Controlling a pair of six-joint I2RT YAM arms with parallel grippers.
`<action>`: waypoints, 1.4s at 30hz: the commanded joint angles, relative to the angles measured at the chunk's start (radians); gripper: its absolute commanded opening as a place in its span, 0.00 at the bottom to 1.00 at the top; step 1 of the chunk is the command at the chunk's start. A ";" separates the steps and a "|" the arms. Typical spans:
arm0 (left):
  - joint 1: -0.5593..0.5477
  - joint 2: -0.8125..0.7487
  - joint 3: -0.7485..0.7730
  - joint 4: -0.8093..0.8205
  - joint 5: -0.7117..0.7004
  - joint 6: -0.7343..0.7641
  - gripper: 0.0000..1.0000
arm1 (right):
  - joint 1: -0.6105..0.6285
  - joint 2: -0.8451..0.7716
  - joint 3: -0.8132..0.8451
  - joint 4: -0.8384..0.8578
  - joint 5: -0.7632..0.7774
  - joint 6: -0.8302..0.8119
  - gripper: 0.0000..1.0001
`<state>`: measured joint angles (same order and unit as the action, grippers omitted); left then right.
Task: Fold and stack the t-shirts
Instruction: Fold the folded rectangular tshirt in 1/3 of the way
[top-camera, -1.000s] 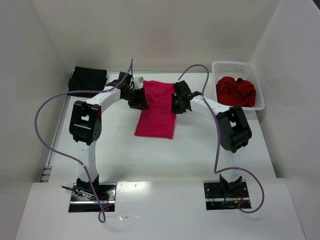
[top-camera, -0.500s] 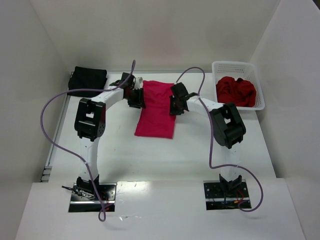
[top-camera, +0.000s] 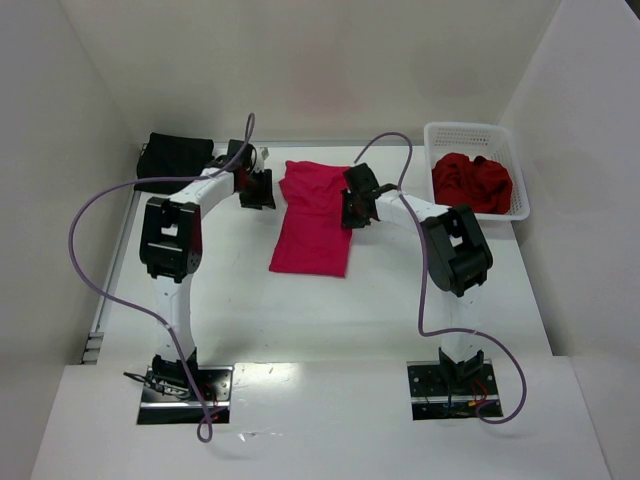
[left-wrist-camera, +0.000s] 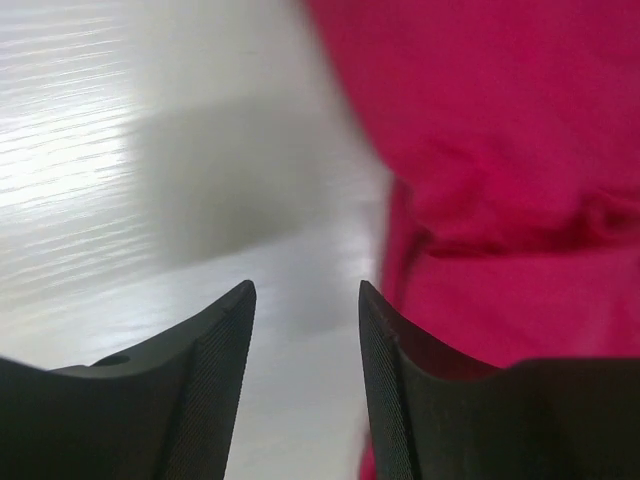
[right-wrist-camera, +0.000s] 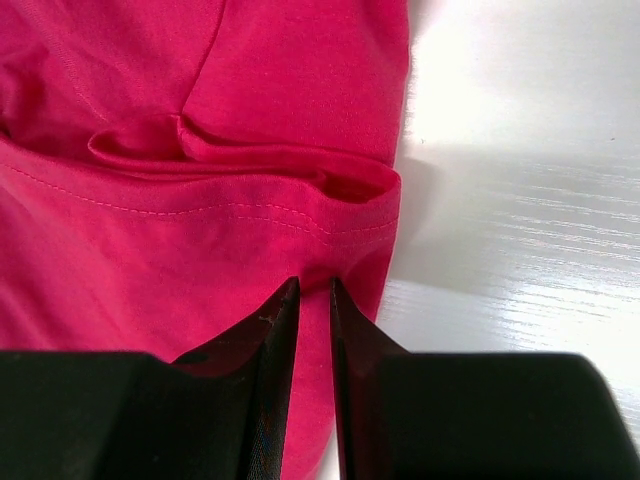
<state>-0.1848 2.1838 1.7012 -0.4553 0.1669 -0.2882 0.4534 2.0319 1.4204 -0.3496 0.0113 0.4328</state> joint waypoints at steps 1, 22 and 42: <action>-0.005 -0.088 -0.005 0.024 0.253 0.087 0.54 | -0.004 -0.035 0.064 0.046 -0.005 -0.009 0.24; -0.117 0.059 0.006 0.087 0.132 0.034 0.13 | -0.004 0.062 0.115 0.064 -0.034 -0.019 0.20; -0.013 -0.186 -0.076 0.081 -0.064 -0.063 0.67 | -0.022 -0.024 0.097 0.080 -0.045 -0.014 0.28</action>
<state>-0.2020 2.1433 1.6512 -0.3935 0.0574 -0.3477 0.4400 2.1094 1.4994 -0.3172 -0.0105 0.4072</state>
